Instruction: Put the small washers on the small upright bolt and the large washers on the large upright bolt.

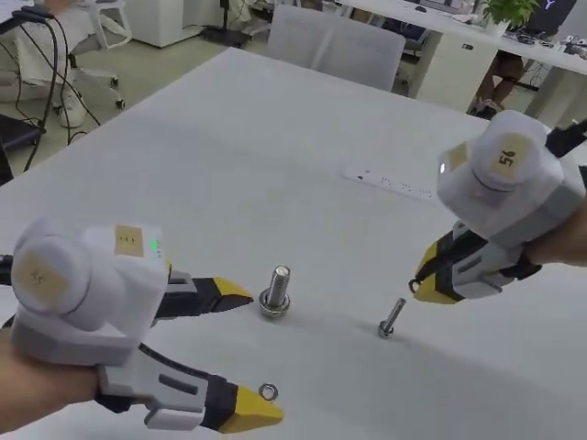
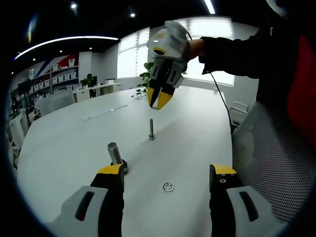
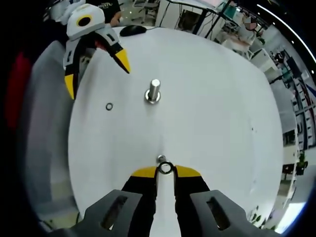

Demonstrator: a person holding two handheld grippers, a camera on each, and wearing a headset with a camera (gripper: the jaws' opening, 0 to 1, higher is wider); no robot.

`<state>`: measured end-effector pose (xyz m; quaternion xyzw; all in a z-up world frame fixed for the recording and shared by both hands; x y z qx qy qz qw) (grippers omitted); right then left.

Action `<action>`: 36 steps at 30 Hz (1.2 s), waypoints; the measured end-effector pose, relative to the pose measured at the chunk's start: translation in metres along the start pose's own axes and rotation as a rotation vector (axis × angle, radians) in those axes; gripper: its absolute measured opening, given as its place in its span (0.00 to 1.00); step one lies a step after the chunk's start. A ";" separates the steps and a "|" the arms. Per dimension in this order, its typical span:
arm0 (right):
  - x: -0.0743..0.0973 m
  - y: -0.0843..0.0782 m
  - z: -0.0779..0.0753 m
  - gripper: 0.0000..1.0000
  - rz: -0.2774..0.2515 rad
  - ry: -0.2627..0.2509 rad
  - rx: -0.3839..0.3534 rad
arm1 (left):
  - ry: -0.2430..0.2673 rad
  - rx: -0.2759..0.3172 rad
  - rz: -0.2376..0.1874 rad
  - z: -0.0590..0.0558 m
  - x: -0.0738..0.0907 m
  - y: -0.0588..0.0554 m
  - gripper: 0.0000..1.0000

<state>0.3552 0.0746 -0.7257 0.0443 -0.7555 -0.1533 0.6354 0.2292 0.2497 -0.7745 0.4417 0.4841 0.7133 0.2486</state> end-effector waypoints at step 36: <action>-0.034 -0.004 -0.006 0.14 0.075 0.052 0.009 | 0.011 0.016 0.002 0.004 0.001 -0.004 0.69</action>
Point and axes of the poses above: the centre of the closed fingertips' face, and the gripper's own axes: x roughly backward along the fingers, z roughly to its left, y roughly out of its top, the point moved 6 cm from there along x, roughly backward along the fingers, and after that the axes turned 12 degrees about -x, right-handed, at the moved point
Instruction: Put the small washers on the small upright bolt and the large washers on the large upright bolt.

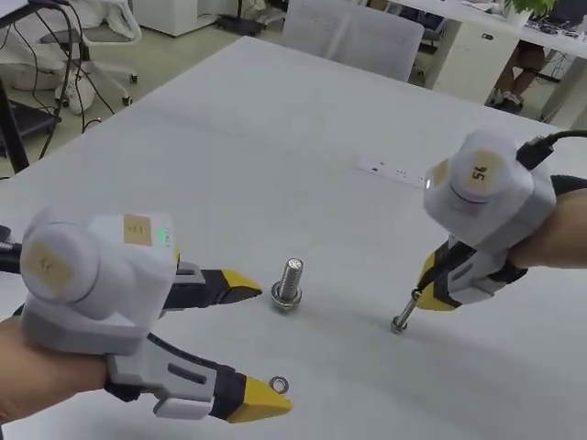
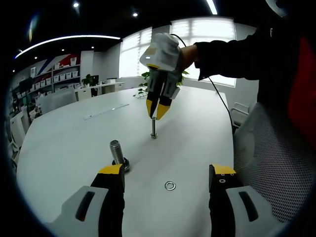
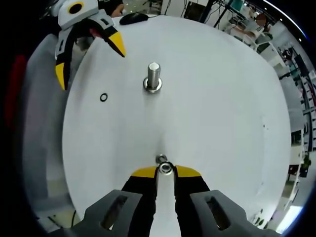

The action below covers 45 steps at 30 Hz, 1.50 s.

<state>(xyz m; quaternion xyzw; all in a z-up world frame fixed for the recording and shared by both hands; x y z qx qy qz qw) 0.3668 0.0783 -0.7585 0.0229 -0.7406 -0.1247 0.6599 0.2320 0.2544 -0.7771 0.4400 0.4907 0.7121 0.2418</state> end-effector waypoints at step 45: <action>-0.047 -0.013 -0.005 0.17 0.027 0.047 -0.046 | 0.002 0.005 0.009 -0.001 -0.002 -0.002 0.68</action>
Point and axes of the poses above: the centre of the closed fingertips' face, and the gripper's own axes: x roughly backward along the fingers, z roughly to its left, y roughly out of its top, the point moved 6 cm from there along x, roughly backward along the fingers, and after that the axes turned 12 degrees about -x, right-handed, at the moved point
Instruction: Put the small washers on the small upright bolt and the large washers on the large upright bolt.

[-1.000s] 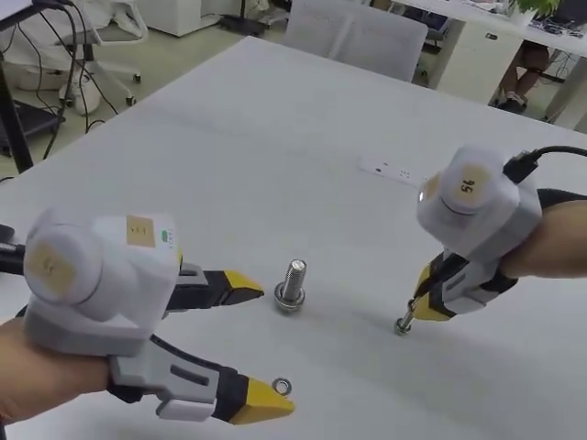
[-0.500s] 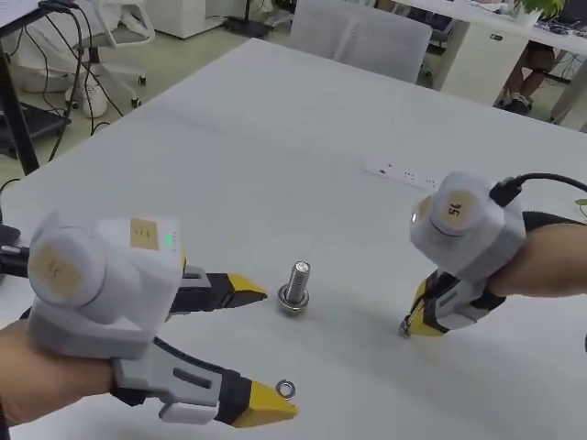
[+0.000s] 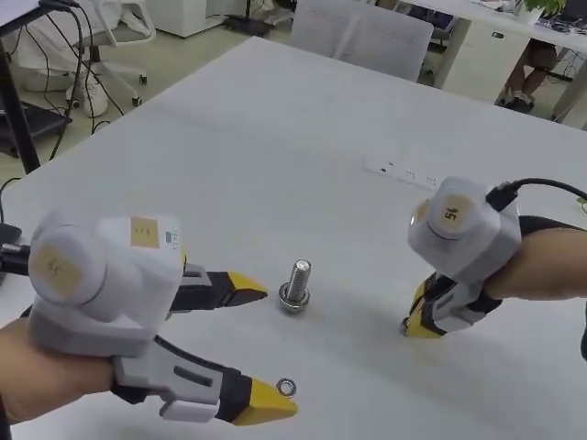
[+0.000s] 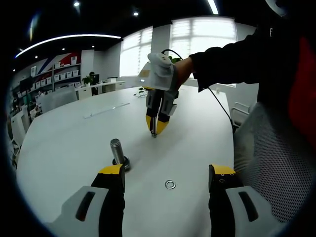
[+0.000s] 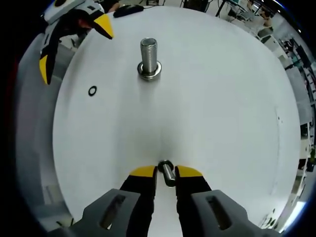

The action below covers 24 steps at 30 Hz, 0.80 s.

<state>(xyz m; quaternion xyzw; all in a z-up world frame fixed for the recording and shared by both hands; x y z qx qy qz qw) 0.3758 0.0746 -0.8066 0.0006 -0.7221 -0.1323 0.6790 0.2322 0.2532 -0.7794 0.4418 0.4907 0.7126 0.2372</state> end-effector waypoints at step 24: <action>0.011 -0.022 0.004 0.27 -0.018 -0.018 -0.076 | -0.005 -0.003 0.001 -0.002 0.003 0.000 0.68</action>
Point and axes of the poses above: the centre of the closed fingertips' face, and the gripper's own axes: x roughly backward along the fingers, z roughly to its left, y roughly out of its top, the point moved 6 cm from there along x, roughly backward along the fingers, and after that the axes turned 12 degrees about -x, right-handed, at the moved point
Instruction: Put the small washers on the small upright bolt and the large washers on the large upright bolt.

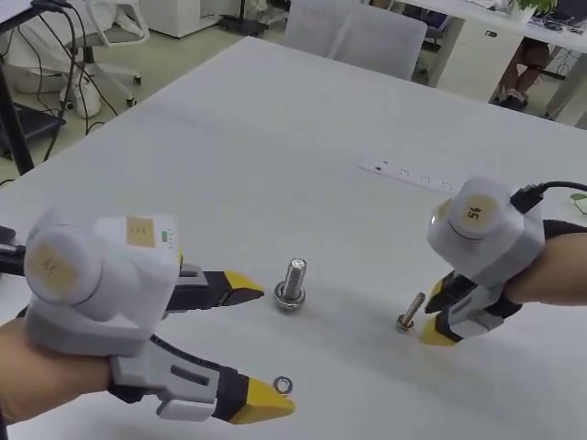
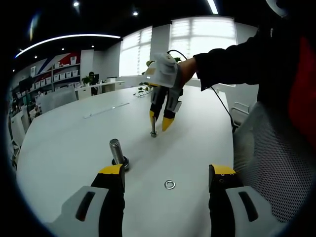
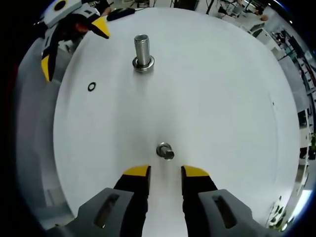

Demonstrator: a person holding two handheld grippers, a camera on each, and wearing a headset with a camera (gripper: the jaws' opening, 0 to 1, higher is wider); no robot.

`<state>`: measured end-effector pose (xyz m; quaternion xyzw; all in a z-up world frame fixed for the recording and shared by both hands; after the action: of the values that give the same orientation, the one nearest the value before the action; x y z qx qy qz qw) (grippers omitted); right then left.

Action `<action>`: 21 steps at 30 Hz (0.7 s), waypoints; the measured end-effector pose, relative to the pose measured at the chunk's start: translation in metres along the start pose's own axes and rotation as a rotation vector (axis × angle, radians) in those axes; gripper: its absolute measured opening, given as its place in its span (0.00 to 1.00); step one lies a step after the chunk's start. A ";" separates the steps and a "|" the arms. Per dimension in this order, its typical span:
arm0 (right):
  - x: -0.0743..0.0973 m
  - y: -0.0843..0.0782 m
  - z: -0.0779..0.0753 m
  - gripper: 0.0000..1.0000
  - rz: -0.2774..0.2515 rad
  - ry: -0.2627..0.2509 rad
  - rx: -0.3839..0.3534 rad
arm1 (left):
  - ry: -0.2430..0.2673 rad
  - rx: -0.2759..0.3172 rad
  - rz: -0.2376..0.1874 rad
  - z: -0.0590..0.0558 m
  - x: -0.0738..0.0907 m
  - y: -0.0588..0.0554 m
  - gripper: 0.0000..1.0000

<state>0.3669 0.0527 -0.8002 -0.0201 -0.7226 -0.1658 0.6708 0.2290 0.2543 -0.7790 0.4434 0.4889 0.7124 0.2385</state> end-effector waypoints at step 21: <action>0.008 -0.025 0.023 0.29 -0.006 0.007 -0.028 | -0.001 -0.007 -0.001 0.001 0.000 0.002 0.68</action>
<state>0.3373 0.0340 -0.7992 -0.0268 -0.7178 -0.1780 0.6725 0.2300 0.2534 -0.7768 0.4427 0.4863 0.7138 0.2408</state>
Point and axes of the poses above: the centre of the closed fingertips' face, and the gripper's own axes: x roughly backward along the fingers, z roughly to its left, y roughly out of its top, the point moved 6 cm from there along x, roughly backward along the fingers, and after that the axes turned 12 degrees about -x, right-handed, at the moved point
